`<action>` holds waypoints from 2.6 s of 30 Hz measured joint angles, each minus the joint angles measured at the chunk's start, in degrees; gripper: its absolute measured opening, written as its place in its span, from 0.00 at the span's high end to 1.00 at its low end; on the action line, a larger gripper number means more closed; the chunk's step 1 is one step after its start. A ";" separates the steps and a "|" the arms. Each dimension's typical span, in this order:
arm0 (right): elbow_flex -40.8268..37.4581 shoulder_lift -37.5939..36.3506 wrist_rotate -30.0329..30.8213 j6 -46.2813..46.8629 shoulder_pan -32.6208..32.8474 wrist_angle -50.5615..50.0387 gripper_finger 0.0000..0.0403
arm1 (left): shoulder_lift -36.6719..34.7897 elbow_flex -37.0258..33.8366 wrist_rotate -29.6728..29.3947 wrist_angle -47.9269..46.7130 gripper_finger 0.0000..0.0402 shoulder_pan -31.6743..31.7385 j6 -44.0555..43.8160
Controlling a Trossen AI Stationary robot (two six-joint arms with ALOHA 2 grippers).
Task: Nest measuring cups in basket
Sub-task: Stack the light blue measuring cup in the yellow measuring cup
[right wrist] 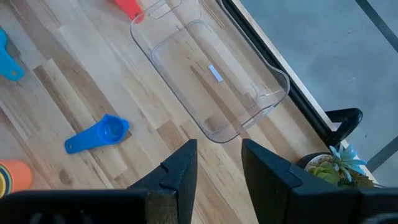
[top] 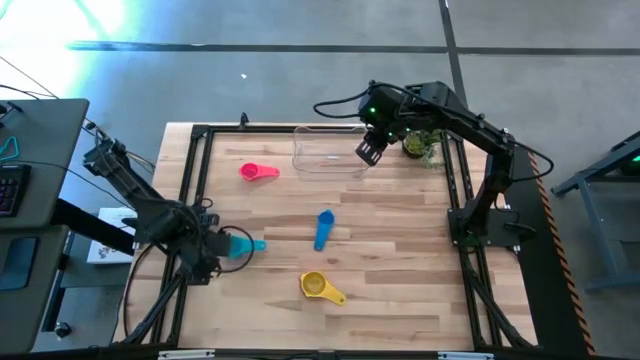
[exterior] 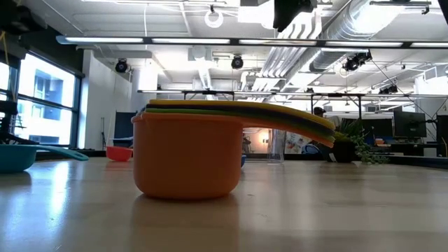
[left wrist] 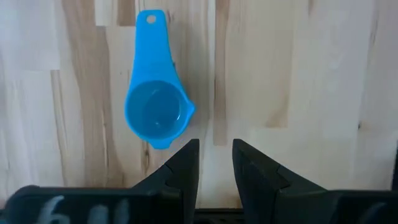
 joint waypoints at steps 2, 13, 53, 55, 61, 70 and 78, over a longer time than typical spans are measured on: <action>0.00 0.00 0.00 0.00 0.00 0.00 0.71 | -0.30 -1.64 0.00 0.90 0.78 -0.61 0.01; 0.00 0.02 0.02 2.38 0.00 0.01 0.71 | -0.29 -9.89 -0.27 9.94 0.78 -0.80 5.97; 0.00 0.07 0.04 2.56 0.00 0.66 0.71 | 1.30 -19.40 0.96 20.57 0.78 3.88 14.96; 0.00 0.07 0.04 2.56 0.00 0.66 0.71 | 2.84 -19.40 0.98 20.57 0.78 3.88 15.04; 0.00 0.07 0.04 2.56 0.00 0.68 0.71 | 7.93 -19.40 -0.80 20.69 0.78 3.87 14.38; 0.00 0.07 0.04 2.56 0.00 0.68 0.71 | 10.47 -19.40 -1.60 21.89 0.80 3.86 13.79; 0.00 0.07 0.04 2.57 0.00 0.68 0.71 | 10.51 -19.40 -1.60 23.90 0.97 3.86 14.04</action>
